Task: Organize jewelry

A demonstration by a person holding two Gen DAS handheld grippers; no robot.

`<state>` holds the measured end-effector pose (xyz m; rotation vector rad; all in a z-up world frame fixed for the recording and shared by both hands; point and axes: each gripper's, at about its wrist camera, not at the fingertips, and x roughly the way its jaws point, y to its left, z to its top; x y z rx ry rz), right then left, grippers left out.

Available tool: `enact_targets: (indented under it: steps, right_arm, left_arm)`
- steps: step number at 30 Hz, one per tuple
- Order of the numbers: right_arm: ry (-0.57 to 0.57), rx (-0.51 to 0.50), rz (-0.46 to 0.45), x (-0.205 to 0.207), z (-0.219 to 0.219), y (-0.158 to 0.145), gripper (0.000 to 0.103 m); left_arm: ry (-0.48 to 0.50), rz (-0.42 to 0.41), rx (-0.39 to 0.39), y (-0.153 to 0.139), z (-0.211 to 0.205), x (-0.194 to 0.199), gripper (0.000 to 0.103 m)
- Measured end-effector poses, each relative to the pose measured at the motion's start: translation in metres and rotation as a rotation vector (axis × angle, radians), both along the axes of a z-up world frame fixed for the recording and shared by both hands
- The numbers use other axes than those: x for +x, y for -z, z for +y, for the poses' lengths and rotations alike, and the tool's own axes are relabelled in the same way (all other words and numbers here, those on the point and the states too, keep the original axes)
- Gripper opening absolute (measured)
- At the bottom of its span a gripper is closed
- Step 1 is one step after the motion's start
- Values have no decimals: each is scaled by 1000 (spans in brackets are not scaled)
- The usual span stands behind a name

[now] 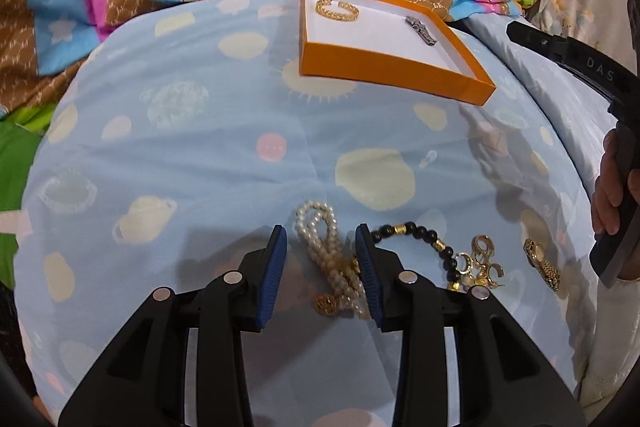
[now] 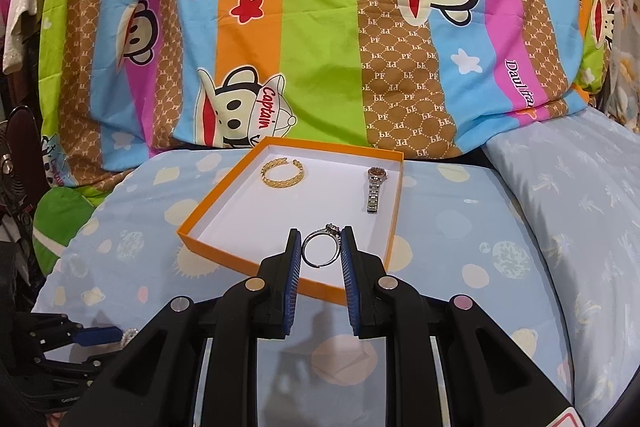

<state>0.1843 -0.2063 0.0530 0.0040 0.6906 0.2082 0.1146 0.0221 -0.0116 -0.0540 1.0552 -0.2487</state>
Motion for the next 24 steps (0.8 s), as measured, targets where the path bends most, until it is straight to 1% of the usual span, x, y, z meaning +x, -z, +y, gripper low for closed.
enact_targets:
  steps: [2,3,5,7,12,14,18,22,24]
  right_arm:
    - [-1,0,-2,-1,-1,-1,19]
    - [-1,-1,-3,-1,-1,-2,19]
    - [-2,-2,-5,-1,-1,-2,19]
    - [-3,-2,-6,0,0,-3,19]
    - [-12,-9,-10,2,3,-4,19]
    - [-12,-11,-14,5,3,-5,19]
    - [-9,-4,-10,16,3,-6,19]
    - [-5,5,11,37,3,-4,19]
    - [-2,13,27,50,2,-1,19]
  left_arm:
    - [3,-5,6,0,-2,-2,31]
    - [7,-3,0,0,-3,-2,24]
    - [19,1,-10,0,-6,-2,17]
    - [28,-6,-9,0,-9,-4,17]
    - [30,-9,-39,-6,-5,-4,15]
    - [33,-37,-47,-18,-3,-3,14]
    - [36,-130,-53,-55,0,12,14]
    - [43,-234,-55,-90,-9,48,14]
    - [50,-275,-46,-99,-17,73,14]
